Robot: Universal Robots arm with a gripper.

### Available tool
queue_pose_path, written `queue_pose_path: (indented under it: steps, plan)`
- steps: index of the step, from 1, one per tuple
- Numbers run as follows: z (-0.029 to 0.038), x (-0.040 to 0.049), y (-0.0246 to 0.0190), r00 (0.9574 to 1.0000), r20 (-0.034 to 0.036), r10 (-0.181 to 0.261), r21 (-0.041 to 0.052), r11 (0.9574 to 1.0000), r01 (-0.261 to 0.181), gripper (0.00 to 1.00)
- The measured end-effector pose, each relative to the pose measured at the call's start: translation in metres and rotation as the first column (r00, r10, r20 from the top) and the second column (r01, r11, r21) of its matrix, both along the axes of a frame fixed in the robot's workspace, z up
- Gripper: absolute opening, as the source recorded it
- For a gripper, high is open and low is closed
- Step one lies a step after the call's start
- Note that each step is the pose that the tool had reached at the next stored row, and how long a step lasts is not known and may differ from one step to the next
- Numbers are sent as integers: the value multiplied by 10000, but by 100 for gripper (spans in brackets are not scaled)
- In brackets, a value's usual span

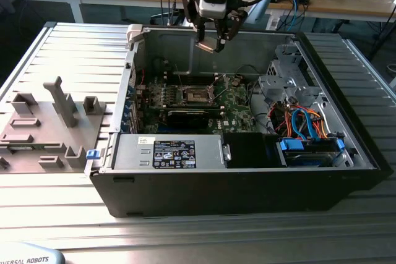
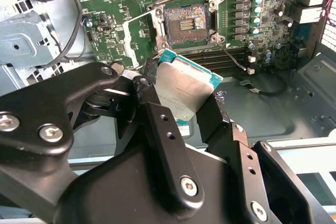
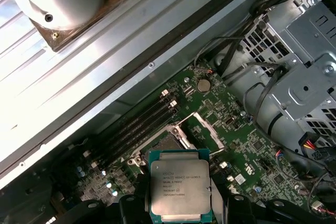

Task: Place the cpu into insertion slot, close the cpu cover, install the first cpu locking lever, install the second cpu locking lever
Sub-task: 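Place the cpu into insertion slot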

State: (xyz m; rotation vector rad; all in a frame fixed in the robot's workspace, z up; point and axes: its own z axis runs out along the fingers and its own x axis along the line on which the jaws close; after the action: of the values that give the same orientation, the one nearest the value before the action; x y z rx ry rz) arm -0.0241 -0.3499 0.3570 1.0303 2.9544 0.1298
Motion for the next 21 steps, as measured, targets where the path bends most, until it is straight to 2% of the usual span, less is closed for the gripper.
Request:
queue_pose_path:
  steps: [21]
  plan:
    - [0,0,0,9991,0,-428,-1,9991,428,54]
